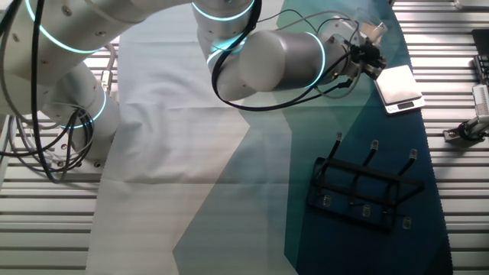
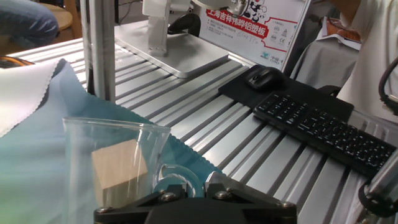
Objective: Take the cup off the cup rack
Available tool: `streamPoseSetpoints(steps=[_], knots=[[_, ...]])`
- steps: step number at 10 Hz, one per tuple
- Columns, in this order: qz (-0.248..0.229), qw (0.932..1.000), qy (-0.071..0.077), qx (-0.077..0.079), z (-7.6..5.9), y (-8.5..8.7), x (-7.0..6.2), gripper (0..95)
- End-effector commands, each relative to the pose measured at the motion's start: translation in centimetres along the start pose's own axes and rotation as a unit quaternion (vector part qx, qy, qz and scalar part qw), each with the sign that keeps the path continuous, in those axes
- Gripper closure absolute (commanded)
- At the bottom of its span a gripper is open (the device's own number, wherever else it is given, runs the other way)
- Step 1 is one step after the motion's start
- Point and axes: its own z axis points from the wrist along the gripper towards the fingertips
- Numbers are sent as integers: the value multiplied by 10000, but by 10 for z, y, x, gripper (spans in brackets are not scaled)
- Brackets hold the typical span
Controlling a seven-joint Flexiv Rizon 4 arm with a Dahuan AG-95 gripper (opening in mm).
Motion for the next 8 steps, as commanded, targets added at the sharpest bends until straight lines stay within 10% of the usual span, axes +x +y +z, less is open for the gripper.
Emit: streamPoseSetpoints(steps=[1, 8], knots=[[33, 10000, -63, 33, 1, 0, 0, 950], [59, 9995, -311, 76, 1, 0, 2, 950]])
